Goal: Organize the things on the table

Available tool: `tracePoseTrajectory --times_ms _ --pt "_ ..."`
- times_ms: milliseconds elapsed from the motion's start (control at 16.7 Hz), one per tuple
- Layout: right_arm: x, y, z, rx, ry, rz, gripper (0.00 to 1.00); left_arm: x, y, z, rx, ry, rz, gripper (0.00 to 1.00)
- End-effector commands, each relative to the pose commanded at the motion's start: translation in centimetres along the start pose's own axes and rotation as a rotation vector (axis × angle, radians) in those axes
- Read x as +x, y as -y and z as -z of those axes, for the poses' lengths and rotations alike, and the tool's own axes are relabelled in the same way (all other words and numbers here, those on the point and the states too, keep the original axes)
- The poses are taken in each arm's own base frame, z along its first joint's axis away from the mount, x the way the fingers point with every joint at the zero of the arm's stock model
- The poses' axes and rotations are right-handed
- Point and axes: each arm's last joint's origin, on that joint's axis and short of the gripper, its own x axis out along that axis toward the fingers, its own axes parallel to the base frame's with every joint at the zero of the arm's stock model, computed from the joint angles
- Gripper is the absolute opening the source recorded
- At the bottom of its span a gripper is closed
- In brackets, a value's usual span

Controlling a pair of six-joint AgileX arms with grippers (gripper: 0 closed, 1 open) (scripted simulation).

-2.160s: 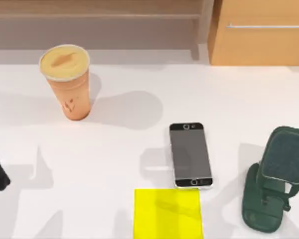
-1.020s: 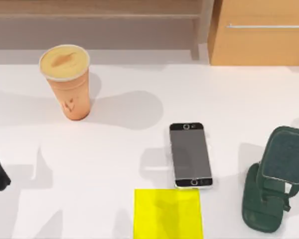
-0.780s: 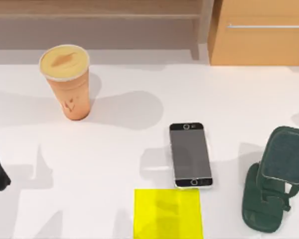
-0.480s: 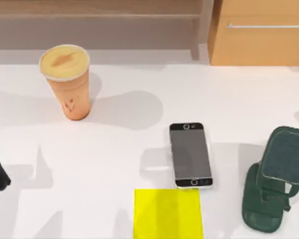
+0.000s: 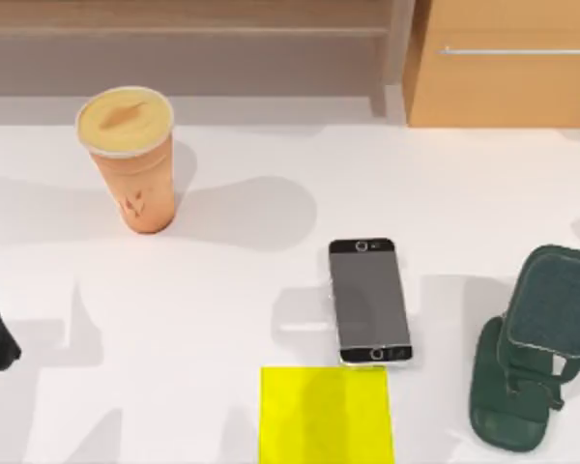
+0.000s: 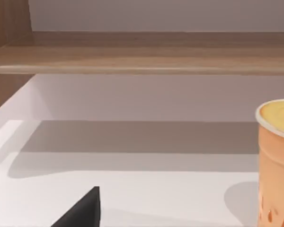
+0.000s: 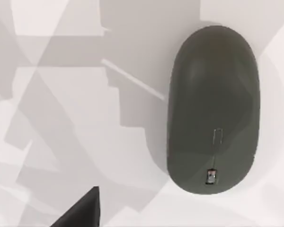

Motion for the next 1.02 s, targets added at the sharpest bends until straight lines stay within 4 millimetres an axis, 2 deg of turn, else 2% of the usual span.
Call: tracePoseTrajectory --times_ms 480,780,1020 --pt "7.2 0.1 -0.1 -0.001 0.009 0.006 1.00 0.0 0.0 0.0 0.000 0.000 0.000 1.00" --pt "7.8 0.1 0.0 0.000 0.006 0.004 1.00 0.0 0.0 0.0 0.000 0.000 0.000 1.00" --pt "7.8 0.1 0.0 0.000 0.006 0.004 0.70 0.0 0.0 0.0 0.000 0.000 0.000 1.00"
